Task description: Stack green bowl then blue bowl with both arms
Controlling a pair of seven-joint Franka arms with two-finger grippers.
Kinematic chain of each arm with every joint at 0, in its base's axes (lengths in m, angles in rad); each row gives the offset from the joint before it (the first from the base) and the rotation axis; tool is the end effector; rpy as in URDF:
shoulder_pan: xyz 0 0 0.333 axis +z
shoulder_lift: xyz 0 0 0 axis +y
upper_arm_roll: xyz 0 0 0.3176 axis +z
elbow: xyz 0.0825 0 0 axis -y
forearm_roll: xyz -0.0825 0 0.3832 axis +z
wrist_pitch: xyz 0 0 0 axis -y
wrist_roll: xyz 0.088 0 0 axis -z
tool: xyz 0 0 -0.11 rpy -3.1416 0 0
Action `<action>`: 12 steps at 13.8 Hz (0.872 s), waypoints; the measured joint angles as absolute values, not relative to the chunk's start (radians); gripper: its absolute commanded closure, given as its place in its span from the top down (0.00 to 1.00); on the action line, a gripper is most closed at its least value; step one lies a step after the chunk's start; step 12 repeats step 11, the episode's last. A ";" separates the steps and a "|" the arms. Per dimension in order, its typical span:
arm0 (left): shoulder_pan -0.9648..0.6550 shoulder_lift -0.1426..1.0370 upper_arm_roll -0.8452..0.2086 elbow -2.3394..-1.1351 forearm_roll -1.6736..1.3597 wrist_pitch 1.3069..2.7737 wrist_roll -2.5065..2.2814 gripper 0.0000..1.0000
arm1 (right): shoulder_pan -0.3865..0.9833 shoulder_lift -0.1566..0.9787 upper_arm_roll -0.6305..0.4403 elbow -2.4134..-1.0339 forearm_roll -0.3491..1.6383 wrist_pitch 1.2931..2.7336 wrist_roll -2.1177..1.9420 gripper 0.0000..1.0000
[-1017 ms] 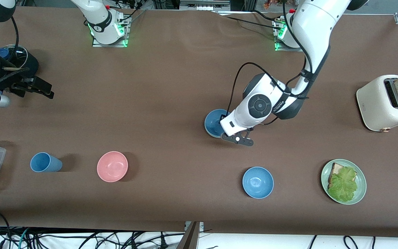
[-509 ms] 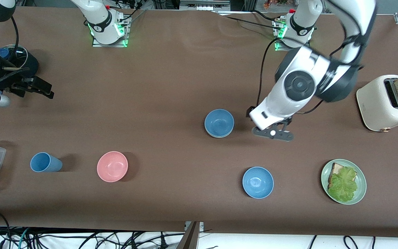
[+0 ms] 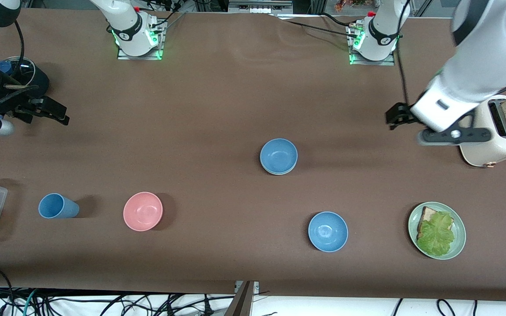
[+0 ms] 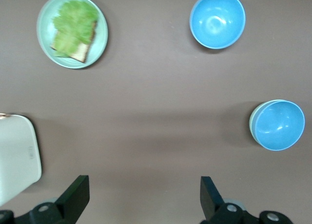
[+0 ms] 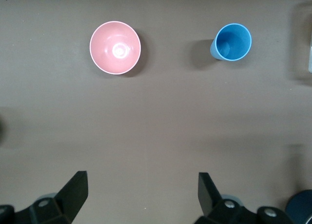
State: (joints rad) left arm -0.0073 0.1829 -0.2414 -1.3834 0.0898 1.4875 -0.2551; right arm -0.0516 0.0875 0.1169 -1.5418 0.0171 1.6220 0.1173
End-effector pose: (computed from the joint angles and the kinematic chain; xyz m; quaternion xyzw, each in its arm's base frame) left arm 0.5869 -0.1238 0.6008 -0.9990 -0.0064 0.0299 0.0315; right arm 0.5832 0.0370 0.5919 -0.9995 0.0267 0.0046 0.0133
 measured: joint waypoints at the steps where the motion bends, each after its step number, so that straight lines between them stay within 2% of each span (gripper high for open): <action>1: -0.008 0.160 -0.206 -1.394 0.061 1.482 -0.229 1.00 | -0.052 0.087 0.117 -1.542 0.017 1.622 0.117 1.00; 4: -0.011 0.063 -0.111 -1.537 0.008 1.540 -0.185 1.00 | -0.052 0.087 0.117 -1.542 0.017 1.622 0.117 1.00; 6: -0.010 0.004 -0.089 -1.637 0.006 1.576 -0.131 1.00 | -0.052 0.087 0.117 -1.542 0.017 1.622 0.117 1.00; 12: -0.010 -0.021 -0.072 -1.687 0.006 1.593 -0.108 1.00 | -0.050 0.085 0.147 -1.541 0.017 1.622 0.124 1.00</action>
